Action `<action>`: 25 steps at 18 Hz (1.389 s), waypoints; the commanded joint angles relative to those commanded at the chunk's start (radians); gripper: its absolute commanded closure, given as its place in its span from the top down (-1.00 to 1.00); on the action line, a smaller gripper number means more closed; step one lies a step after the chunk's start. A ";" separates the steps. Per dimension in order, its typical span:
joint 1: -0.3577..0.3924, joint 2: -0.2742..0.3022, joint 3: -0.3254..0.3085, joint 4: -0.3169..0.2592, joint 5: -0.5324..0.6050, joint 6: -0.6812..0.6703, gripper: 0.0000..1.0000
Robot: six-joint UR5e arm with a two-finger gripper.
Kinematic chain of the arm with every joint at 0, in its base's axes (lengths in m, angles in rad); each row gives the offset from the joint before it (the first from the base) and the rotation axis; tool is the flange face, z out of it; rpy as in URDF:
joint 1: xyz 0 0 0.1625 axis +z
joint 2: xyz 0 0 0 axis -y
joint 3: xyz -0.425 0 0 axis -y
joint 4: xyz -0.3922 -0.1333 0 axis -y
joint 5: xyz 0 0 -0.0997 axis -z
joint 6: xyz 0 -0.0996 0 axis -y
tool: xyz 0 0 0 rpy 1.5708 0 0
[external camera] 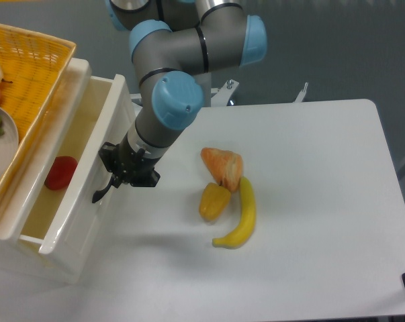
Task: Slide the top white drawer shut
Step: 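Keep pushing the drawer front until flush with the cabinet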
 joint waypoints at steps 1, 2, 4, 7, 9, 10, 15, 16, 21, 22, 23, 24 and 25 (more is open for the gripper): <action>-0.003 0.000 0.000 0.002 0.000 -0.005 -0.85; -0.005 -0.002 0.000 0.006 0.000 -0.008 -0.85; -0.014 -0.002 0.000 0.008 0.000 -0.015 -0.85; -0.020 -0.003 0.000 0.008 0.000 -0.022 -0.85; -0.037 -0.008 0.002 0.029 0.000 -0.034 -0.85; -0.041 -0.009 0.003 0.043 0.000 -0.054 -0.85; -0.069 -0.023 0.003 0.075 0.000 -0.075 -0.85; -0.069 -0.025 0.003 0.075 0.000 -0.075 -0.85; -0.084 -0.025 0.003 0.077 0.000 -0.077 -0.85; -0.087 -0.025 0.003 0.077 0.000 -0.077 -0.85; -0.094 -0.025 0.003 0.077 -0.002 -0.078 -0.85; -0.095 -0.025 0.003 0.077 -0.002 -0.081 -0.85; -0.095 -0.026 0.003 0.077 -0.002 -0.084 -0.85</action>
